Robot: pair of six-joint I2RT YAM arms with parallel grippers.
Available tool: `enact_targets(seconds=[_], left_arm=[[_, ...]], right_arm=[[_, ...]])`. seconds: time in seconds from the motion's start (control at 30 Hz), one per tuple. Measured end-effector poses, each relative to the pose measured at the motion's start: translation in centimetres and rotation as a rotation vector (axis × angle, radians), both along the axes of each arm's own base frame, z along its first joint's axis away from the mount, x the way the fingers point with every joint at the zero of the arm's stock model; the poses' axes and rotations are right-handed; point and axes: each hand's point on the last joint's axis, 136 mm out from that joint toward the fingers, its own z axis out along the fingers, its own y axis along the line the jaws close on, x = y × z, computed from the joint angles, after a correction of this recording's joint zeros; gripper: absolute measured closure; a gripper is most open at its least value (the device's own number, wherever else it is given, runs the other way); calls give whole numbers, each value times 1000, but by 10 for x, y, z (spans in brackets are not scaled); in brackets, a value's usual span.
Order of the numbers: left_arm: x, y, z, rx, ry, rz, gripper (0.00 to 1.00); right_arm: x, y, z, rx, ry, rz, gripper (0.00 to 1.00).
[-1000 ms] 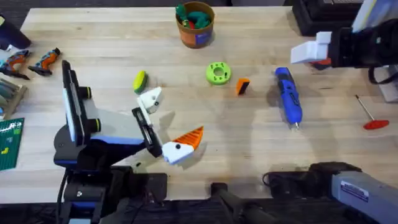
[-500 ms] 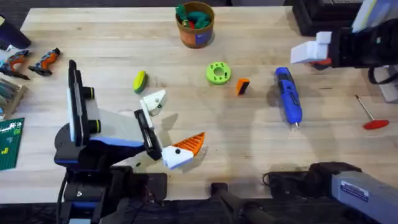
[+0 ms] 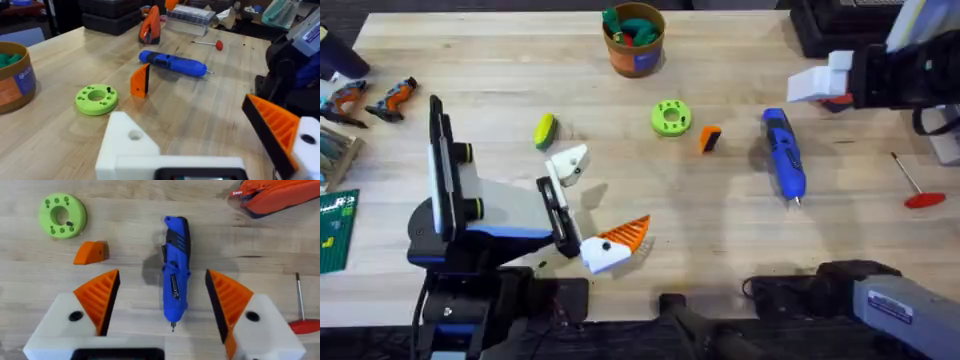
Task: Pick up the gripper from the table and insert it into the empty holder that is missing its gripper. Then pick up a screw, insert it into the mounting hole, and use the screwdriver to tighten it. Finally, clean up the table by picking up the vegetable and placing it into the bucket.
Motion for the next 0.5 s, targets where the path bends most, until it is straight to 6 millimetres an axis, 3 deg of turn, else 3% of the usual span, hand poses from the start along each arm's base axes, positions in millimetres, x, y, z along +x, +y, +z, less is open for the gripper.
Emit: enact_targets(seconds=[0.5], left_arm=[[-1, 0, 0, 2, -5, -7, 15]], right_arm=[[0, 0, 0, 0, 0, 0, 10]])
